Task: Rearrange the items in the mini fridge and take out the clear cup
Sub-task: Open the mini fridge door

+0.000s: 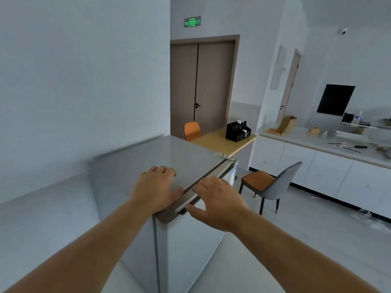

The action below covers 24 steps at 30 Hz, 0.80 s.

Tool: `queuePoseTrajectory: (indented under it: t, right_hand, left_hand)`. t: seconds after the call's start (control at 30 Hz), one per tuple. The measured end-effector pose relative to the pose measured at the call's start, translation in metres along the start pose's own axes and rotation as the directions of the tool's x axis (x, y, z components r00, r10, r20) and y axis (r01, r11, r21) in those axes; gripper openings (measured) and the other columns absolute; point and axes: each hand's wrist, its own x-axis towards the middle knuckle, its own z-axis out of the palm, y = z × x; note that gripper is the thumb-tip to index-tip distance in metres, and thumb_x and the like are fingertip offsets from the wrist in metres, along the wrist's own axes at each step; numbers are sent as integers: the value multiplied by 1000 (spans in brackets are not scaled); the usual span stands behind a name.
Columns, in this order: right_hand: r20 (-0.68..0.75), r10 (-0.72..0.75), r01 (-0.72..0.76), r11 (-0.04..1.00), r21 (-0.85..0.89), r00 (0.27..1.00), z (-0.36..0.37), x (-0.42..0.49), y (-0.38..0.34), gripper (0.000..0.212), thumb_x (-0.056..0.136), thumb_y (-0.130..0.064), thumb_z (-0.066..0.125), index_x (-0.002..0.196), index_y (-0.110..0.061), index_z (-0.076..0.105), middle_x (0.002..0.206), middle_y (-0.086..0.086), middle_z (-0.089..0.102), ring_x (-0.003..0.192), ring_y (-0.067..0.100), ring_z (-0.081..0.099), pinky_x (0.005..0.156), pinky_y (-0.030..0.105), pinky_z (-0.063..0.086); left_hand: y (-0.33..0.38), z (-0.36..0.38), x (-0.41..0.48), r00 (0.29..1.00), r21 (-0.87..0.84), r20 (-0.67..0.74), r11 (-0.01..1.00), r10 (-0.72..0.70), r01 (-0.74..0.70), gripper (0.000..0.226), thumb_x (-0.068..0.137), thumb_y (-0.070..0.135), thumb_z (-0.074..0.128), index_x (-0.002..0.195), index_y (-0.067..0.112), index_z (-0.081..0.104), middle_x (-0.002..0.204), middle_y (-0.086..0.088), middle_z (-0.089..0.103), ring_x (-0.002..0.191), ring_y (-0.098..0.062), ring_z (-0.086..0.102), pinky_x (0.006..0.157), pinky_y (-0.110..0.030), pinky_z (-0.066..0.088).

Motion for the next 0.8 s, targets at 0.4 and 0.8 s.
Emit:
queuePoseTrajectory:
  t: [0.4,0.8]
  right_hand:
    - [-80,11,8,972,234,997,65,0,-9,34,99,-52,46,115,-33,69,108,-10,59,107,12,51,93,32,47]
    - [-111,173,-144,962,231,979,43,-10,3,49,105,-41,42,64,-19,58,65,-7,51,61,15,51,55,35,47]
  left_hand:
    - [-11,39,7,988,-237,103,962,-115,137,46,86,73,47,112,38,61,124,8,66,117,-19,55,93,-42,48]
    - [-8,34,10,971,-221,206,961,-119,164,57,83,76,50,122,36,61,127,5,62,120,-23,53,95,-42,48]
